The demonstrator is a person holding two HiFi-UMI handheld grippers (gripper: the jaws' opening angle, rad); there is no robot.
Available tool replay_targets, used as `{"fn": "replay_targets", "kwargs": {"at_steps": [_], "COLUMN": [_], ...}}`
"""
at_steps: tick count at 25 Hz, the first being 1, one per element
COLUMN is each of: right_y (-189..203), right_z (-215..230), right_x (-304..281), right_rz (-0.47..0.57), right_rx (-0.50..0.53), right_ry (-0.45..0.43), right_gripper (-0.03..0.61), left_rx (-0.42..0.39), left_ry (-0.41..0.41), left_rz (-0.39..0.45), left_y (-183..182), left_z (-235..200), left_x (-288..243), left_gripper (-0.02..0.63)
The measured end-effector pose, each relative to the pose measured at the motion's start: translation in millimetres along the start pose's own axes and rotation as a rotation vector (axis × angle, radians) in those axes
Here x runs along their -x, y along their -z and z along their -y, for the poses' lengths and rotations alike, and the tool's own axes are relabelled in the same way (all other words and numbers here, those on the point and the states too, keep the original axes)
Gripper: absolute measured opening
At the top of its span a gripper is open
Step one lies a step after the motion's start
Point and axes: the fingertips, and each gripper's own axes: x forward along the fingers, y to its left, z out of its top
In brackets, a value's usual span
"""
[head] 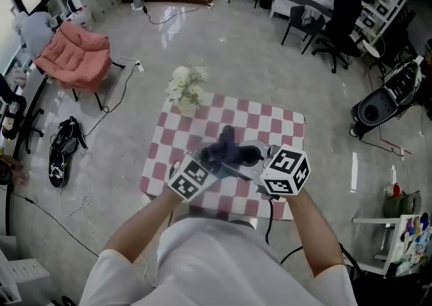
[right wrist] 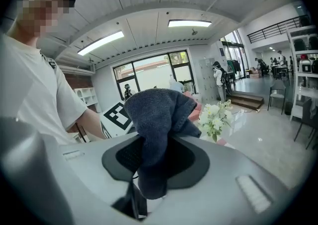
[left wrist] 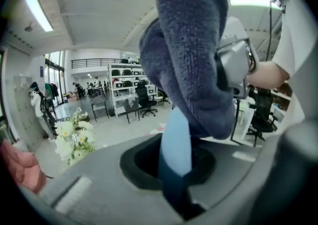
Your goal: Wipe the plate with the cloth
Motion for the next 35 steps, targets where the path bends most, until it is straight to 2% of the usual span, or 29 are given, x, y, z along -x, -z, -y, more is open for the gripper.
{"fn": "replay_targets", "kwargs": {"at_steps": [6, 11, 17, 23, 29, 35], "right_y": [-27.6, -44.5, -23.9, -4.8, 4.1, 11.2], "right_z": [-1.8, 6.9, 31.8, 48.9, 56.5, 72.3], "right_x": [-9.6, -15.1, -24.0, -20.7, -5.7, 10.8], "right_rz": [0.057, 0.132, 0.093, 0.029, 0.045, 0.062], "right_rx": [-0.006, -0.102, -0.214, -0.211, -0.241, -0.255], "right_ry": [-0.026, -0.073, -0.02, 0.073, 0.094, 0.14], "right_gripper": [0.117, 0.117, 0.117, 0.117, 0.117, 0.117], "left_rx": [-0.077, -0.149, -0.272, -0.379, -0.468, -0.52], "left_ry": [-0.042, -0.076, -0.118, -0.147, -0.162, -0.157], "left_rz": [-0.017, -0.022, -0.01, -0.016, 0.002, 0.035], "left_y": [6.9, 10.7, 1.0, 3.9, 3.7, -3.4], "left_z": [-17.9, -25.6, -26.3, -26.5, -25.4, -25.9], "left_x": [4.2, 3.8, 6.1, 10.6, 24.0, 35.4], "left_gripper": [0.034, 0.034, 0.034, 0.034, 0.034, 0.035]}}
